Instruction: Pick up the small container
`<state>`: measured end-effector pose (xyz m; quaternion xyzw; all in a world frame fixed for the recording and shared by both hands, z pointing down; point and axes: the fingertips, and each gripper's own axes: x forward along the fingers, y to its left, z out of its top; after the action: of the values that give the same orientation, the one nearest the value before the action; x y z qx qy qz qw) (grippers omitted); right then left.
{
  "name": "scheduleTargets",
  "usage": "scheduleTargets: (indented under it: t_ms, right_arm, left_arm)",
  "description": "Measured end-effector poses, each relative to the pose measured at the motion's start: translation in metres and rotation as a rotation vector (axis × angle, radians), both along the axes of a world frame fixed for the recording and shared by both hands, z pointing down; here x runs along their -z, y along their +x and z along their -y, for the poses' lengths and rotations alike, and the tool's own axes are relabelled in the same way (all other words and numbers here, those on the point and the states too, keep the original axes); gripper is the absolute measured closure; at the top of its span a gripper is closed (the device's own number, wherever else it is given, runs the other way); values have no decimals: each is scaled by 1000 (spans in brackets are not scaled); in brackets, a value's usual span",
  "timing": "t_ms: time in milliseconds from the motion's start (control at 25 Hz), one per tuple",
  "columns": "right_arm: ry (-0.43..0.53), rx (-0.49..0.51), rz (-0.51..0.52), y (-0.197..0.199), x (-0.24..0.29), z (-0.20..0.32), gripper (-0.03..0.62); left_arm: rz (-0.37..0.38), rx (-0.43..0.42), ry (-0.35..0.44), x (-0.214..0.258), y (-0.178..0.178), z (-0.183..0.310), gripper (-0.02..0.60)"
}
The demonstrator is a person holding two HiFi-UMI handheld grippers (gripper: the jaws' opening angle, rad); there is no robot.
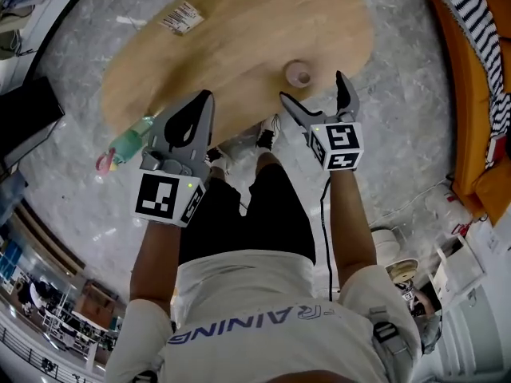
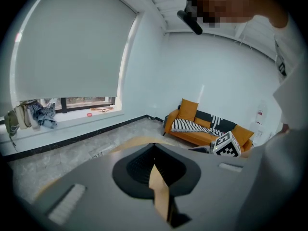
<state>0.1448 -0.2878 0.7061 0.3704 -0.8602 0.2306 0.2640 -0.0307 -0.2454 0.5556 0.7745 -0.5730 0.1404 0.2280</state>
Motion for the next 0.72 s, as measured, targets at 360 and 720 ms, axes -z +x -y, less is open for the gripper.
scheduleTargets:
  t_ms: [360, 720]
  right_arm:
    - [-9, 7, -47, -4, -102, 4, 28]
    - [-36, -18, -56, -2, -173, 17, 76]
  left_arm:
    - [-9, 0, -55, -61, -1, 0, 581]
    - [-66, 5, -93, -110, 20, -3, 581]
